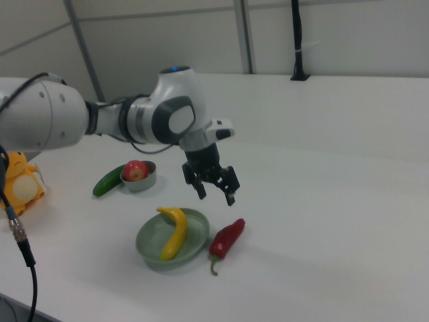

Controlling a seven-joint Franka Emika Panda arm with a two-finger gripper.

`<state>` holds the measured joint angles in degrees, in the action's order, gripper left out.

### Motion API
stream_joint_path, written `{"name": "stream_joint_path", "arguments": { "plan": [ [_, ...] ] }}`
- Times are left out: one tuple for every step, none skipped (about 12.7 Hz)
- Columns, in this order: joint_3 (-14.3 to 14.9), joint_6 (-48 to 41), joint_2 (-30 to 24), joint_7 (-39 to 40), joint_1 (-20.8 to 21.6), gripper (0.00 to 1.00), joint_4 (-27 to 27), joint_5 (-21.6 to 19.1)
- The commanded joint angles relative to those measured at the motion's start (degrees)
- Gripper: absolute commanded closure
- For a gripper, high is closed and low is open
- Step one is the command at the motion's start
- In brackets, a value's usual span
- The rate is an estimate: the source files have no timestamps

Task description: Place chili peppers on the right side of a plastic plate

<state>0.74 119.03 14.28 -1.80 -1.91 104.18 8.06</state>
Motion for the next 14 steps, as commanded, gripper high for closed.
{"name": "stream_joint_path", "arguments": {
  "plan": [
    [0.22,-9.40,-2.23,-2.94,1.38,0.00,-5.12,-5.15],
    [-0.21,-10.82,-3.89,-4.25,1.39,0.00,-5.22,-6.99],
    [-0.65,-11.45,-6.17,-5.39,1.39,0.00,-5.05,-8.40],
    [-1.70,-13.45,-7.58,-6.01,1.47,0.00,-4.96,-9.11],
    [-3.36,-15.82,-8.90,-6.98,1.47,0.00,-4.96,-9.55],
    [-4.69,-16.28,-10.66,-7.51,1.39,0.00,-4.43,-10.34],
    [-5.83,-16.20,-11.98,-7.51,1.30,0.00,-3.56,-11.48],
    [-6.71,-16.11,-12.86,-7.51,1.04,0.00,-2.85,-11.58],
    [-7.85,-15.41,-13.92,-7.34,0.95,0.00,-1.28,-11.58],
    [-8.65,-14.97,-14.97,-7.34,1.29,0.00,1.26,-11.49],
    [-8.65,-14.10,-15.42,-7.34,1.47,0.00,2.15,-11.06],
    [-8.65,-13.13,-15.42,-7.34,1.47,0.00,2.25,-10.70],
    [-8.65,-11.64,-15.42,-7.25,1.47,0.00,2.86,-10.70],
    [-8.65,-11.28,-15.42,-7.16,1.47,0.00,3.04,-10.61]
  ]
}}
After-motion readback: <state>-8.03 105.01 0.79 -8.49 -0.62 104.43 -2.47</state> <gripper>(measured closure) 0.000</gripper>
